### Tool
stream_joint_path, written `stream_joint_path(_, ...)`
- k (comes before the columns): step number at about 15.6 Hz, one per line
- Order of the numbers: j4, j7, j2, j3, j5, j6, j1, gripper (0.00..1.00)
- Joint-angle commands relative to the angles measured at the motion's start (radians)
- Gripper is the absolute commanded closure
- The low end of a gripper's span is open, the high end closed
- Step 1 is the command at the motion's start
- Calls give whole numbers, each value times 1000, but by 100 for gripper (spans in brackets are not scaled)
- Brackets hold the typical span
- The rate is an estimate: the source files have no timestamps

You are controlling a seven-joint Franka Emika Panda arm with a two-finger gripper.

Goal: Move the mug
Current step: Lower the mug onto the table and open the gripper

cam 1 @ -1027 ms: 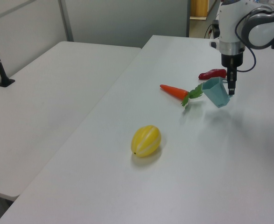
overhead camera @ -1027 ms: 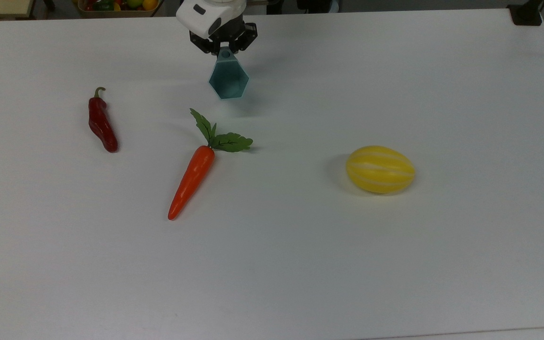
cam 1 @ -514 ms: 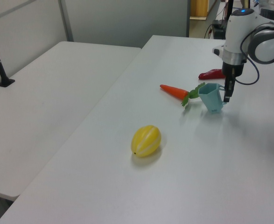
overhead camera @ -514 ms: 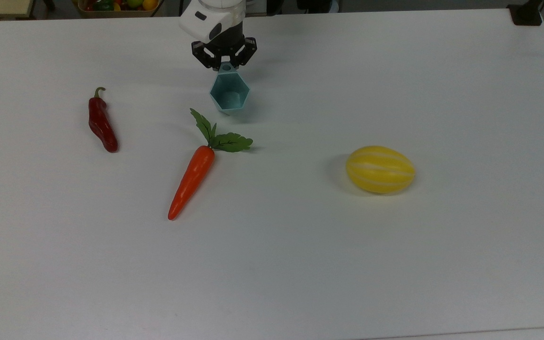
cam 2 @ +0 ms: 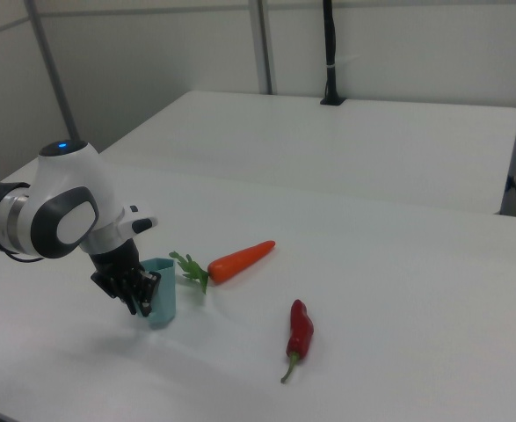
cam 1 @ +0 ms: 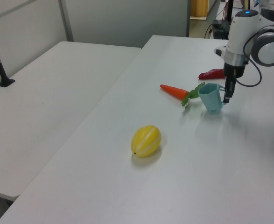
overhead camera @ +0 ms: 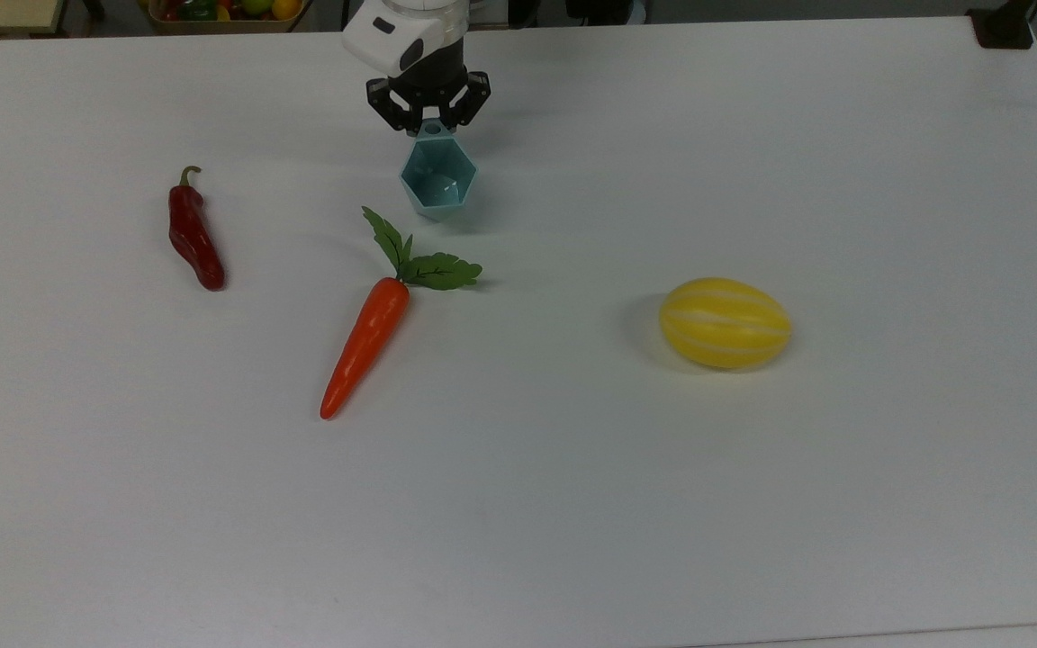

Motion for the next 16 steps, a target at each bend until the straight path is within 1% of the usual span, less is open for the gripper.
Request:
stream_joint_path(1,-44,14,-8,-2,29,14,5,53)
stream_joint_path(5,-40,29,-9,-2,30,-23,9,39)
stream_joint_path(6,-38,31,-11,-2,30,-31,9,33)
stream_joint_path(7,-37,32,-12,-2,30,-42,9,24)
stream_joint_path(8,-30,34,-18,-2,30,-63,9,6)
stream_joint_path(9,-9,55,-21,-1,32,-95,9,0)
stream_joint_path(10,20,88,-24,2,32,-141,11,0)
stream_joint_path(12,107,138,-31,10,30,-242,14,0)
stream_joint_path(16,349,147,-27,12,32,-503,17,0)
